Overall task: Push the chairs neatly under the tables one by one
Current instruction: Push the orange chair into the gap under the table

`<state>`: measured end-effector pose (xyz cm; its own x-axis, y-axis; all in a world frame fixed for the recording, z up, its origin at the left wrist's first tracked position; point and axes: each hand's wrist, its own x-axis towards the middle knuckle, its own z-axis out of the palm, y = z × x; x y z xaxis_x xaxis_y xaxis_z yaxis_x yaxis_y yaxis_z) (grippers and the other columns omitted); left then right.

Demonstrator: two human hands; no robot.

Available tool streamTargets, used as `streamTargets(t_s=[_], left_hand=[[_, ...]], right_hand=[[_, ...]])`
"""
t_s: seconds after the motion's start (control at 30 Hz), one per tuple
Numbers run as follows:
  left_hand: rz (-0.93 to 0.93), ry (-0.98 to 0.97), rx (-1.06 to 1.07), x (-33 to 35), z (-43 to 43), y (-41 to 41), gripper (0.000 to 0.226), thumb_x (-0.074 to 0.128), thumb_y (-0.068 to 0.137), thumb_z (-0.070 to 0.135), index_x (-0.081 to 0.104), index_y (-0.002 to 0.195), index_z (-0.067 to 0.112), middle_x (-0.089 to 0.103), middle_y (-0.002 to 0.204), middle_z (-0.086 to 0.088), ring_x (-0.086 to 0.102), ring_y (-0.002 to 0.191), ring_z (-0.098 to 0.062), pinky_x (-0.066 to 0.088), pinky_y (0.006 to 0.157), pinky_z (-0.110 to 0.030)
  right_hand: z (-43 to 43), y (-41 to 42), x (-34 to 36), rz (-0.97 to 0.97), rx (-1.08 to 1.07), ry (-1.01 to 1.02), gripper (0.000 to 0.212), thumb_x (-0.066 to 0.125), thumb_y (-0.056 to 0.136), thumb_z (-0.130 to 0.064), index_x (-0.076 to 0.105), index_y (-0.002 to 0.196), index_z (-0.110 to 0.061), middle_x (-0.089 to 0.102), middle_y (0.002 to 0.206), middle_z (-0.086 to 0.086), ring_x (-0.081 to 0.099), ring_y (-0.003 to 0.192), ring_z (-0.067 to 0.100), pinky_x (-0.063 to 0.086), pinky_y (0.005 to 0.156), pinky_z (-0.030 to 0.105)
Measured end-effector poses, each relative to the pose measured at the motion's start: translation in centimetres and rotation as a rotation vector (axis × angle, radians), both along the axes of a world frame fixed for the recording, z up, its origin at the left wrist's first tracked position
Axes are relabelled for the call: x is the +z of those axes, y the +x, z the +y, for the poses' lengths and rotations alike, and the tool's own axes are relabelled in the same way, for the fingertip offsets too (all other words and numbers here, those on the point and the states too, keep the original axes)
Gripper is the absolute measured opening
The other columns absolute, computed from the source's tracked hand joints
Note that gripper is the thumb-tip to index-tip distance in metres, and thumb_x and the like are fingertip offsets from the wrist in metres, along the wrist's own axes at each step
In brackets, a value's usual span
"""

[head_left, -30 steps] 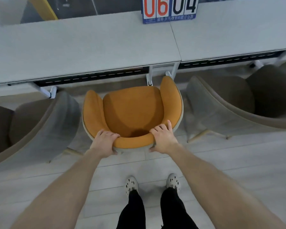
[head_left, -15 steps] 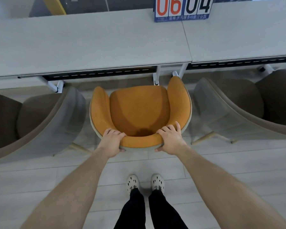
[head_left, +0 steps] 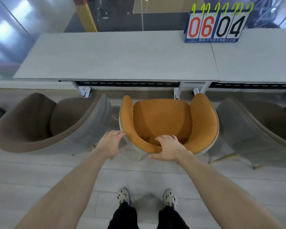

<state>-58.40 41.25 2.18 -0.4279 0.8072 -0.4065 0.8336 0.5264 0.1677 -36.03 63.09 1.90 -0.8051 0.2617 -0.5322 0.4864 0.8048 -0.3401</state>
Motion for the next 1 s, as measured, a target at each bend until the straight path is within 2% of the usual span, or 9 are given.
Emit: streamTargets(t_s=[0.13, 0.2, 0.4, 0.5, 0.7, 0.77, 0.83, 0.9, 1.0], left_hand=[[0.027, 0.019, 0.085, 0.7, -6.4, -8.1, 0.080, 0.081, 0.084, 0.046, 0.051, 0.157, 0.028, 0.053, 0.160, 0.001, 0.047, 0.149, -0.025, 0.037, 0.123, -0.044], [0.062, 0.034, 0.083, 0.2, -10.1, -12.9, 0.081, 0.080, 0.084, 0.055, 0.053, 0.155, 0.028, 0.056, 0.157, 0.000, 0.051, 0.145, -0.026, 0.041, 0.119, -0.043], [0.043, 0.036, 0.109, -0.4, -22.1, -27.1, 0.074, 0.062, 0.093, 0.070, 0.055, 0.152, 0.026, 0.060, 0.152, 0.002, 0.054, 0.140, -0.025, 0.043, 0.118, -0.044], [-0.018, -0.035, 0.106, -0.2, -28.6, -32.1, 0.084, 0.047, 0.091, 0.086, 0.057, 0.150, 0.028, 0.064, 0.148, 0.003, 0.058, 0.136, -0.022, 0.047, 0.114, -0.044], [-0.121, -0.149, 0.107, 0.8, -37.1, -39.1, 0.132, 0.054, 0.048, 0.113, 0.054, 0.154, 0.034, 0.060, 0.150, 0.009, 0.055, 0.141, -0.019, 0.042, 0.119, -0.041], [-0.084, -0.239, -0.012, -0.1, -39.3, -40.4, 0.138, 0.060, 0.043, 0.111, 0.047, 0.158, 0.036, 0.055, 0.156, 0.009, 0.048, 0.147, -0.019, 0.032, 0.125, -0.042], [-0.029, -0.226, -0.077, -1.9, -41.0, -41.2, 0.119, 0.071, 0.058, 0.093, 0.042, 0.160, 0.038, 0.048, 0.162, 0.010, 0.040, 0.153, -0.018, 0.022, 0.129, -0.042], [0.026, -0.176, -0.103, -3.3, -41.7, -41.5, 0.102, 0.074, 0.074, 0.079, 0.040, 0.161, 0.039, 0.045, 0.166, 0.009, 0.035, 0.157, -0.019, 0.017, 0.131, -0.043], [0.064, -0.119, -0.118, -4.2, -42.1, -41.4, 0.092, 0.073, 0.080, 0.076, 0.044, 0.161, 0.041, 0.049, 0.163, 0.010, 0.038, 0.155, -0.018, 0.017, 0.129, -0.042]], right_hand=[[-4.2, -8.2, 1.1, 0.098, 0.025, 0.023, 0.082, 0.062, 0.092, -0.074, 0.049, 0.154, -0.024, 0.055, 0.150, 0.003, 0.052, 0.140, 0.030, 0.038, 0.122, 0.054], [-6.7, -12.7, 1.1, 0.129, 0.029, 0.067, 0.076, 0.062, 0.093, -0.072, 0.052, 0.150, -0.023, 0.058, 0.144, 0.004, 0.055, 0.134, 0.031, 0.043, 0.117, 0.053], [-17.5, -25.7, 0.7, 0.131, -0.050, 0.109, 0.079, 0.063, 0.096, -0.067, 0.049, 0.156, -0.018, 0.053, 0.153, 0.009, 0.051, 0.143, 0.034, 0.042, 0.118, 0.053], [-24.6, -29.9, 0.3, 0.125, -0.079, 0.078, 0.081, 0.065, 0.095, -0.068, 0.051, 0.155, -0.016, 0.055, 0.150, 0.008, 0.051, 0.142, 0.033, 0.041, 0.119, 0.052], [-34.4, -36.2, -0.5, 0.160, -0.041, 0.064, 0.108, 0.072, 0.083, -0.079, 0.039, 0.166, -0.017, 0.041, 0.167, 0.004, 0.031, 0.159, 0.027, 0.017, 0.134, 0.049], [-36.8, -37.3, -1.6, 0.118, -0.001, 0.085, 0.118, 0.073, 0.077, -0.084, 0.036, 0.167, -0.016, 0.039, 0.169, 0.002, 0.025, 0.163, 0.026, 0.011, 0.135, 0.053], [-38.9, -37.9, -3.3, 0.067, 0.040, 0.123, 0.123, 0.071, 0.077, -0.086, 0.032, 0.169, -0.016, 0.033, 0.173, 0.003, 0.016, 0.166, 0.029, 0.007, 0.135, 0.057], [-40.2, -38.3, -4.5, 0.054, 0.025, 0.166, 0.113, 0.066, 0.085, -0.083, 0.028, 0.171, -0.019, 0.028, 0.176, 0.003, 0.008, 0.167, 0.031, 0.002, 0.134, 0.062], [-40.6, -38.8, -5.3, 0.061, -0.017, 0.172, 0.092, 0.061, 0.097, -0.072, 0.032, 0.169, -0.022, 0.031, 0.174, 0.003, 0.006, 0.168, 0.031, 0.000, 0.132, 0.066]])
